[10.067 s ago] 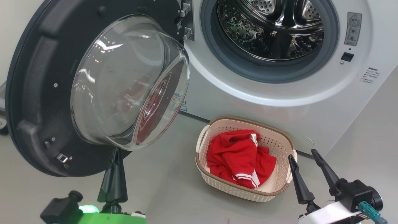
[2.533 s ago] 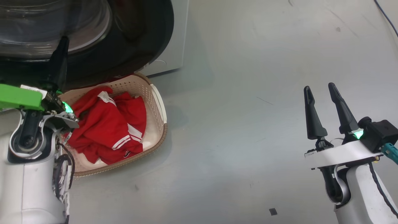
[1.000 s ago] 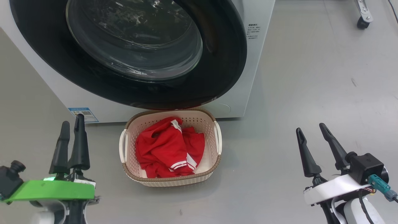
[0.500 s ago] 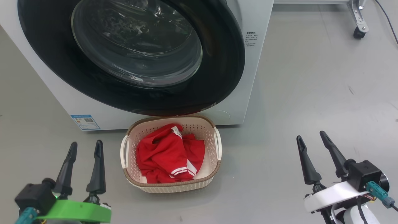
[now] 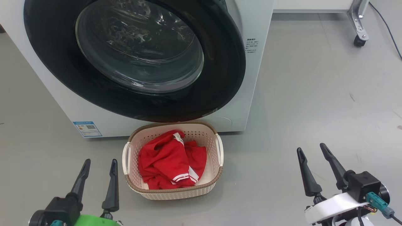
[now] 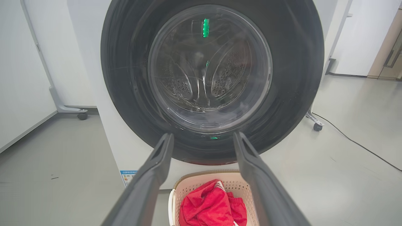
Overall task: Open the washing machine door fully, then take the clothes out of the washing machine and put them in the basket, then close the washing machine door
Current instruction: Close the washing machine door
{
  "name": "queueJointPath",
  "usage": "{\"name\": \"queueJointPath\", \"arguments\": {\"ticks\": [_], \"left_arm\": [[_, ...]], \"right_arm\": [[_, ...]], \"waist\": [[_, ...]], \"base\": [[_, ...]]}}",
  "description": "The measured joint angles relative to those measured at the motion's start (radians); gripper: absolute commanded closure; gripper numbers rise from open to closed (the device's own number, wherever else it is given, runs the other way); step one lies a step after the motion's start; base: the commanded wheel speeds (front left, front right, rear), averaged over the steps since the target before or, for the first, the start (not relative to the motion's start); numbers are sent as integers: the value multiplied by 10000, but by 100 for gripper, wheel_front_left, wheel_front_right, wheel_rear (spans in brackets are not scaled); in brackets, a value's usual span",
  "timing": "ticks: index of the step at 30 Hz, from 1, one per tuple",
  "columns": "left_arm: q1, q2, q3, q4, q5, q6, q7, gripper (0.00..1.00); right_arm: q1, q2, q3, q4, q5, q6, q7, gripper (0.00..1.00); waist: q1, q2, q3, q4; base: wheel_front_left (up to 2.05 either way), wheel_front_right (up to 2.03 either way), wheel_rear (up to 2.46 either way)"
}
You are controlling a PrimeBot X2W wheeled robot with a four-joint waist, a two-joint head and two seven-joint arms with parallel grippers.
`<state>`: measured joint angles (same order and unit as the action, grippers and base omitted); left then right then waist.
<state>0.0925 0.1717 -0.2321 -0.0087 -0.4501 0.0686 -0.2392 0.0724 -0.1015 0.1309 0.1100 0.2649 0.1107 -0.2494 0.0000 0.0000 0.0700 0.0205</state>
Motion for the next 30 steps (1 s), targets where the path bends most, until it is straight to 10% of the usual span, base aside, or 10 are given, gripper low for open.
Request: {"name": "queueJointPath", "arguments": {"ticks": [24, 25, 26, 30], "left_arm": [[177, -422, -217, 119, 738, 320, -65, 0], [178, -439, -213, 121, 738, 322, -82, 0], [178, -460, -213, 121, 738, 322, -84, 0], [179, -518, -213, 121, 832, 324, -84, 0]], "right_arm": [[198, 73, -42, -8, -52, -96, 0, 0], [198, 73, -44, -10, -52, -98, 0, 84], [198, 73, -46, -10, -52, -96, 0, 100], [204, 73, -42, -6, -52, -96, 0, 100]], "waist": [[0, 0, -55, 9], [0, 0, -51, 10], [0, 0, -46, 12], [0, 0, -23, 21]], "base": [[0, 0, 0], [0, 0, 0], [0, 0, 0], [0, 0, 0]]}}
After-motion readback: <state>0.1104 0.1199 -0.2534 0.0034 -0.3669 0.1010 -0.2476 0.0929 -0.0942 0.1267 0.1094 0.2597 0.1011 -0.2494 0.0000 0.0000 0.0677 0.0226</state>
